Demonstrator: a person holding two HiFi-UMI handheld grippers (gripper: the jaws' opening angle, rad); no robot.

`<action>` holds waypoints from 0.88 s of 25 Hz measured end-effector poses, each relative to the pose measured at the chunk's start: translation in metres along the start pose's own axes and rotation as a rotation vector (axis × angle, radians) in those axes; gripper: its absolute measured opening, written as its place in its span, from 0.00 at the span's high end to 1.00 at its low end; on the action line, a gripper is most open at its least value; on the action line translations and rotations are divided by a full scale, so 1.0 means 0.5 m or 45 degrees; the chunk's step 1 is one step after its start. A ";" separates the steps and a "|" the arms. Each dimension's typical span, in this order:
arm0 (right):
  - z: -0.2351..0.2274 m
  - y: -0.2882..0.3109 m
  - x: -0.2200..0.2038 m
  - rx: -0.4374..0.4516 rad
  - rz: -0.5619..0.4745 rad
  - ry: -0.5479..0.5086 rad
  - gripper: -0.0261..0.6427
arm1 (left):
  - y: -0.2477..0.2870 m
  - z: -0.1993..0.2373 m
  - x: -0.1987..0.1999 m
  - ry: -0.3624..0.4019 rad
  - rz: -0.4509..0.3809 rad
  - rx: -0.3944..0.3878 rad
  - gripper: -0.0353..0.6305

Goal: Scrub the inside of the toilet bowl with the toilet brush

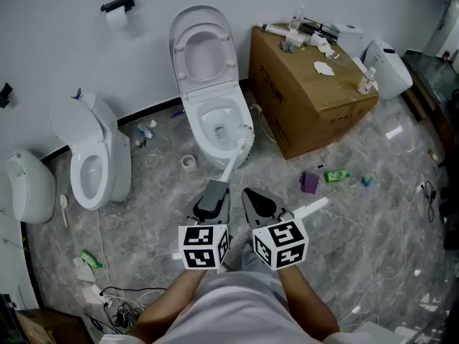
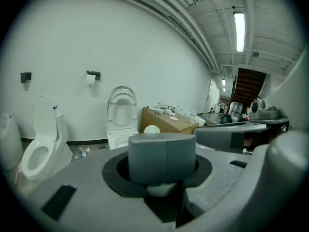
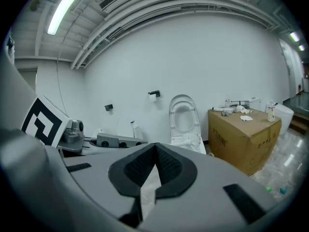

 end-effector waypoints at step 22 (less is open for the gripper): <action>-0.283 0.249 0.075 0.154 0.082 0.043 0.97 | 0.310 0.046 0.066 -0.104 0.122 0.230 0.71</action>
Point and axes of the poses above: the fingertips, and each gripper's own axes: y forward along the fingers, z to its left, x out of its top, the point moved 5 cm from there along -y, backward along the fingers, and after that the axes turned 14 degrees about -x, right-handed, at the moved point
